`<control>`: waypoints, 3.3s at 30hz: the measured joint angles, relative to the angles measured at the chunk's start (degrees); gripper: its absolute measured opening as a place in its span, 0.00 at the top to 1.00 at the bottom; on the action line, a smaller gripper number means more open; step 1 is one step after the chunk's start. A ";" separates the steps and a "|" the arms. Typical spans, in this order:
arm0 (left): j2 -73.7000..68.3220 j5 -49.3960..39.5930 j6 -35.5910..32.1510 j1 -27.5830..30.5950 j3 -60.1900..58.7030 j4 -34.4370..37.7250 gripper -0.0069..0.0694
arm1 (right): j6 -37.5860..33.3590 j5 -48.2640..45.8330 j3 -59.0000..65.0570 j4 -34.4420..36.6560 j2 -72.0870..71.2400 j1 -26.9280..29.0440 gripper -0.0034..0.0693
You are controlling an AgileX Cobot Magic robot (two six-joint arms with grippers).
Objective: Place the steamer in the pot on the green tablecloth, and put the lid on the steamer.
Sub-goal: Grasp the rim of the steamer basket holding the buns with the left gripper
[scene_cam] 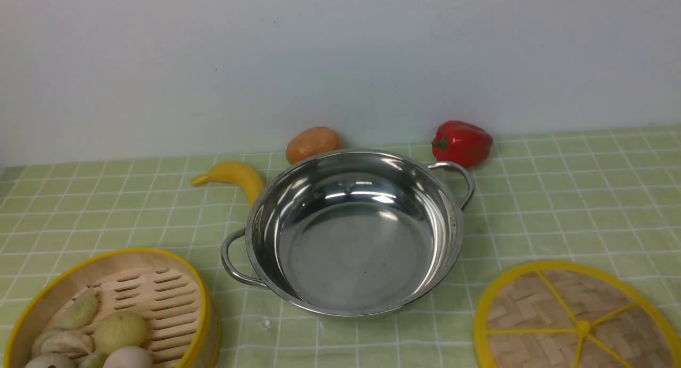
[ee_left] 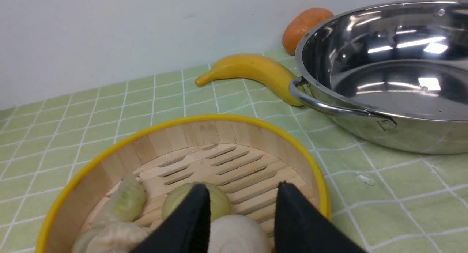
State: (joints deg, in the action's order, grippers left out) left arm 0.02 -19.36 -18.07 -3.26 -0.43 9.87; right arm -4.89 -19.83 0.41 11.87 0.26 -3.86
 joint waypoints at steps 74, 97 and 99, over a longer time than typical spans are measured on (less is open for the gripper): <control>-0.20 8.79 8.45 0.00 10.47 20.00 0.59 | 0.00 0.00 0.05 0.00 0.00 0.00 0.62; -58.65 -40.63 -9.33 0.00 40.38 3.42 0.59 | 0.00 0.16 0.11 0.00 -0.02 0.00 0.62; -61.90 -39.04 -10.07 0.00 41.23 5.06 0.59 | 0.00 0.16 0.11 0.00 -0.02 0.00 0.62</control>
State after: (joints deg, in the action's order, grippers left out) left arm -61.88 -58.40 -28.14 -3.26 40.79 14.92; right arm -4.89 -19.67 0.52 11.87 0.23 -3.86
